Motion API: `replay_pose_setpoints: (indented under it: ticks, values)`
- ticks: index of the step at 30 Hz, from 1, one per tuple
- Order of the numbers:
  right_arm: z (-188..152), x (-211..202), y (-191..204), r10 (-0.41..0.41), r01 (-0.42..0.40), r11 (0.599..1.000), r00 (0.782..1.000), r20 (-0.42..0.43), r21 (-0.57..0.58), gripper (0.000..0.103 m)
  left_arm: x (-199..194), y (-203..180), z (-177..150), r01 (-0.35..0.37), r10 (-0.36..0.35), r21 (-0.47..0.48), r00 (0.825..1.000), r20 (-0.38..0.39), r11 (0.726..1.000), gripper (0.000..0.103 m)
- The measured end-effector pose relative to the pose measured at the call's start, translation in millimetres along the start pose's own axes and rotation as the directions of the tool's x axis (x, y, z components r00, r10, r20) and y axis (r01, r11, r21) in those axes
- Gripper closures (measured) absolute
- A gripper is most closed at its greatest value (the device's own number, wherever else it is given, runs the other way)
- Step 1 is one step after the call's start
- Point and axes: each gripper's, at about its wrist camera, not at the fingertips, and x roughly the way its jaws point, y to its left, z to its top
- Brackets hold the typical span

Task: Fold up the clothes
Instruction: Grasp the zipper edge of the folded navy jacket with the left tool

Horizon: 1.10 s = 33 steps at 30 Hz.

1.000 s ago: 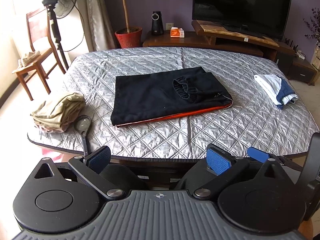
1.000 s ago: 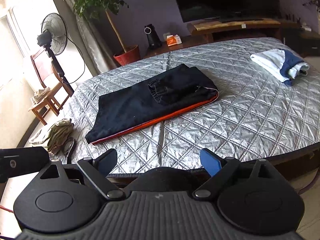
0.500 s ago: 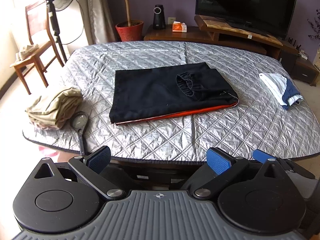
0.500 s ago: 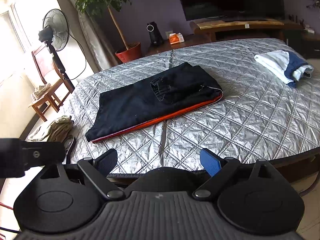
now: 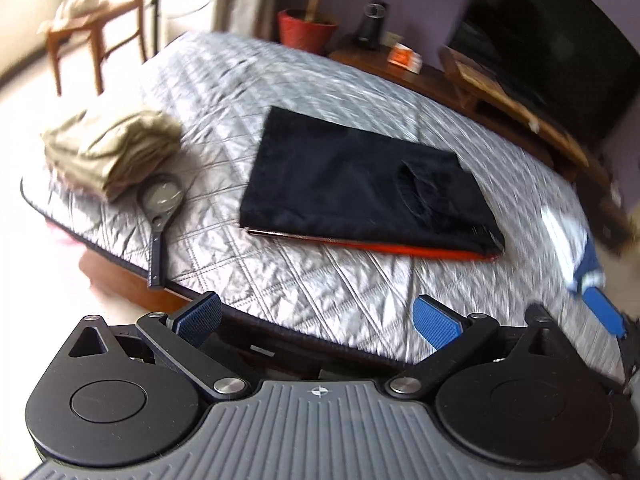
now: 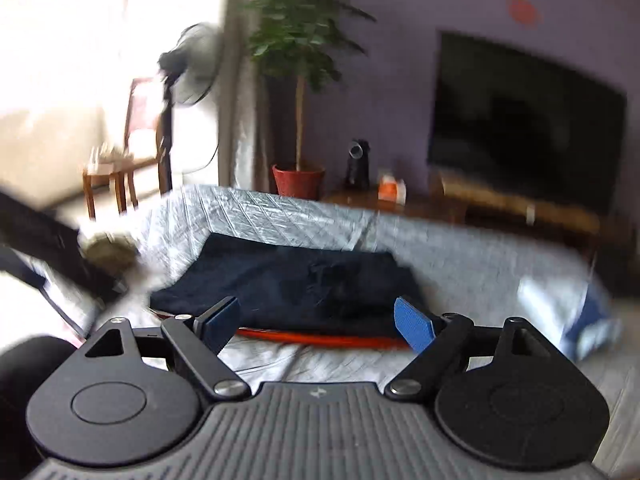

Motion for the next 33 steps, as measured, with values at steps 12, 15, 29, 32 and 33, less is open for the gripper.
replay_pose_setpoints:
  ticks: [12, 15, 29, 32, 33]
  values:
    - [-8, 111, 95, 0.186, -0.237, 0.733, 0.972, -0.147, -0.638, 0.022, 62, 66, 60, -0.047, 0.042, -0.315, 0.999, -0.025, 0.948, 0.0]
    - [-22, 137, 123, 0.22, -0.29, 0.59, 0.956, -0.195, -0.754, 0.024, 85, 78, 61, -0.048, 0.027, -0.386, 0.998, -0.059, 0.921, 0.0]
    - [-27, 197, 145, 0.254, -0.322, 0.524, 0.943, -0.216, -0.788, 0.049, 158, 88, 58, 0.007, -0.102, -0.578, 0.986, -0.133, 0.816, 0.001]
    - [-31, 194, 144, 0.285, -0.376, 0.541, 0.923, -0.257, -0.752, 0.082, 170, 88, 60, 0.02, -0.13, -0.607, 0.982, -0.138, 0.794, 0.001]
    - [-33, 192, 144, 0.29, -0.379, 0.546, 0.922, -0.256, -0.747, 0.083, 173, 88, 61, 0.023, -0.135, -0.612, 0.981, -0.139, 0.791, 0.001]
